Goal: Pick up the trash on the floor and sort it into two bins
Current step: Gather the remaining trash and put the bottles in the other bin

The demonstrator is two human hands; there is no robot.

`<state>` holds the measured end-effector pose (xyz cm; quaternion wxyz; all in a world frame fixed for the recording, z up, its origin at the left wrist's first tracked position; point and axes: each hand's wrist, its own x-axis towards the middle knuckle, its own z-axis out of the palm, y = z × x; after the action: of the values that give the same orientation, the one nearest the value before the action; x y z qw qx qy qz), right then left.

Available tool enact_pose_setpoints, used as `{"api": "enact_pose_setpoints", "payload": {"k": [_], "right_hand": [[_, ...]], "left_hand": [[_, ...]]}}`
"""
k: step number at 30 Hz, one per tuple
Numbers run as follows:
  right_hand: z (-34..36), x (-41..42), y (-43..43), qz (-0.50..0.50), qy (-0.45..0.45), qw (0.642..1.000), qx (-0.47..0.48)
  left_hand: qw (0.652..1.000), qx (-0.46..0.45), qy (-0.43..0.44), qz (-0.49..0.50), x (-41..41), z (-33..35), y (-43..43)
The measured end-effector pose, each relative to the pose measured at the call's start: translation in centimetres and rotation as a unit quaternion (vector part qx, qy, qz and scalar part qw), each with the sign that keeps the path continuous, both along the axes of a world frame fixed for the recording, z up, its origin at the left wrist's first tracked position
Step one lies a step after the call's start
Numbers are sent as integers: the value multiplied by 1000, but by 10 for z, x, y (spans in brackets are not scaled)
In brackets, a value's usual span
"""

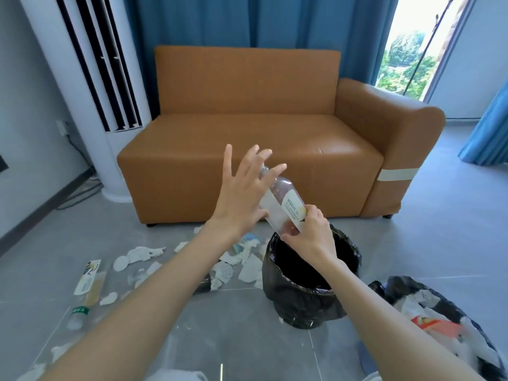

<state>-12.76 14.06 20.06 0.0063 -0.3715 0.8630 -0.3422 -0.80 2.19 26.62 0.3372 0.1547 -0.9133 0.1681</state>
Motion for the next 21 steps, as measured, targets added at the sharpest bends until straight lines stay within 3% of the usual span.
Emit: {"api": "enact_pose_setpoints", "payload": {"k": [2, 3, 5, 7, 9, 12, 15, 18, 21], "right_hand": [[-1, -7, 6, -25, -37, 999, -25], [-2, -10, 8, -32, -46, 998, -38], [-1, -12, 12, -36, -52, 996, -55], [-3, -13, 14, -21, -51, 997, -55], [-3, -11, 17, -9, -54, 997, -55], [-5, -11, 22, 4, -55, 998, -43], [-9, -14, 27, 47, -53, 997, 40], [-3, -19, 28, 52, -31, 996, 63], [26, -11, 22, 42, -98, 987, -124]], "left_hand": [[983, 169, 61, -34, -4, 7, 10], [957, 276, 81, -36, -6, 12, 17], [878, 467, 102, -36, -16, 12, 25], [815, 573, 75, -46, -26, 1, 25], [804, 591, 50, -31, -31, -6, 30], [772, 629, 85, 0, -34, -14, 31], [771, 627, 109, 16, -28, -20, 31], [811, 575, 105, 34, -18, -27, 30], [869, 485, 86, 47, -12, -31, 33]]}}
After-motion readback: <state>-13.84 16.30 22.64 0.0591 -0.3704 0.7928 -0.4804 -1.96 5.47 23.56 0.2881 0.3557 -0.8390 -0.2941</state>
